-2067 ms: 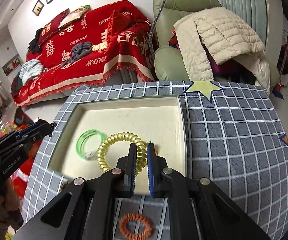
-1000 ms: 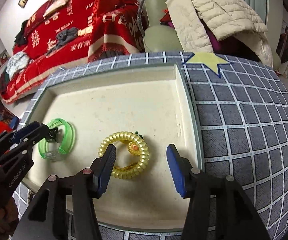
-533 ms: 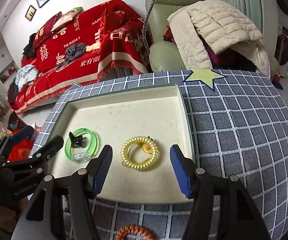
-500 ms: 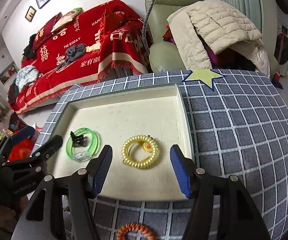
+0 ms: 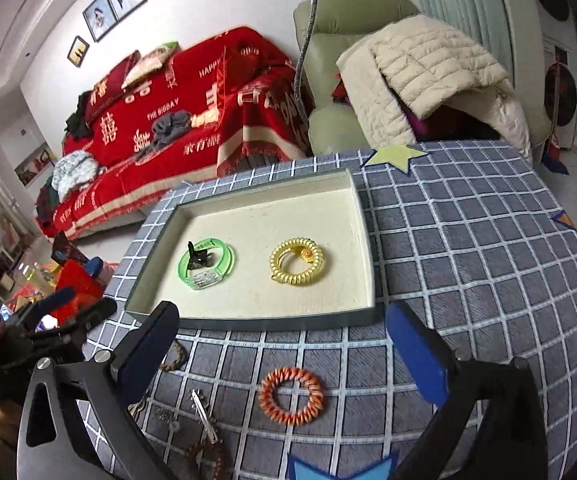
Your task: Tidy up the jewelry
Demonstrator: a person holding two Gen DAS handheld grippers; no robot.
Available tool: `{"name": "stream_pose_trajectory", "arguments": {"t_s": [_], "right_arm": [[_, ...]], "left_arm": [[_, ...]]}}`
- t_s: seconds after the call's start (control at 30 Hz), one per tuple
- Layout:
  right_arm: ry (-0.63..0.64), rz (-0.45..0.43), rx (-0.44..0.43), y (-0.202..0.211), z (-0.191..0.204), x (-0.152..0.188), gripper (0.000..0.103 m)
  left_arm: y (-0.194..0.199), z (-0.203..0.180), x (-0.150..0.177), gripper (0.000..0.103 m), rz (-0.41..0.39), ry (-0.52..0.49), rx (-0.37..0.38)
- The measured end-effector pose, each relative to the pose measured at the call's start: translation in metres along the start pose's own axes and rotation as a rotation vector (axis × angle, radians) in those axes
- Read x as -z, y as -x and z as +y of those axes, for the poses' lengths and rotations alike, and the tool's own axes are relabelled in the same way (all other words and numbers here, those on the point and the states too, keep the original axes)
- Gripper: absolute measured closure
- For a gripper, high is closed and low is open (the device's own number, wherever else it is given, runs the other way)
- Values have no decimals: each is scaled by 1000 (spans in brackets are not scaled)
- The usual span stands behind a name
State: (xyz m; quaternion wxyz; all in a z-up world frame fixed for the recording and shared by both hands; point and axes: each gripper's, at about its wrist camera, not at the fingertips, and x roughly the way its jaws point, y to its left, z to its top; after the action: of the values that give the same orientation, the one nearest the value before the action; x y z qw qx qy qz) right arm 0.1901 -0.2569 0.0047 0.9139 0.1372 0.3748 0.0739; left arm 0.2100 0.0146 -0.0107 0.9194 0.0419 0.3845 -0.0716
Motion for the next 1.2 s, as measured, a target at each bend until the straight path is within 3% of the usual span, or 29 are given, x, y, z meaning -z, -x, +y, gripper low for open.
{"name": "stream_pose_trajectory", "arguments": {"t_s": [0.17,0.43,0.7,0.87,1.2], "right_arm": [[4,28,19,20,1,12,0],[7,122,11,31,-2,47,0],[46,204,60,36,-6,97,0],[63,236,80,42,-12,121,0],[231,233,78,52,8,153,0]], "left_arm": [[21,-3,25,0,-22,-49,-36],[31,2,65,0,52,-54,-26],[26,2,96,0,118,-23,-28],[23,-1,105,0,130,-18,-43],[15,-5,110,0,146,-19,-46]]}}
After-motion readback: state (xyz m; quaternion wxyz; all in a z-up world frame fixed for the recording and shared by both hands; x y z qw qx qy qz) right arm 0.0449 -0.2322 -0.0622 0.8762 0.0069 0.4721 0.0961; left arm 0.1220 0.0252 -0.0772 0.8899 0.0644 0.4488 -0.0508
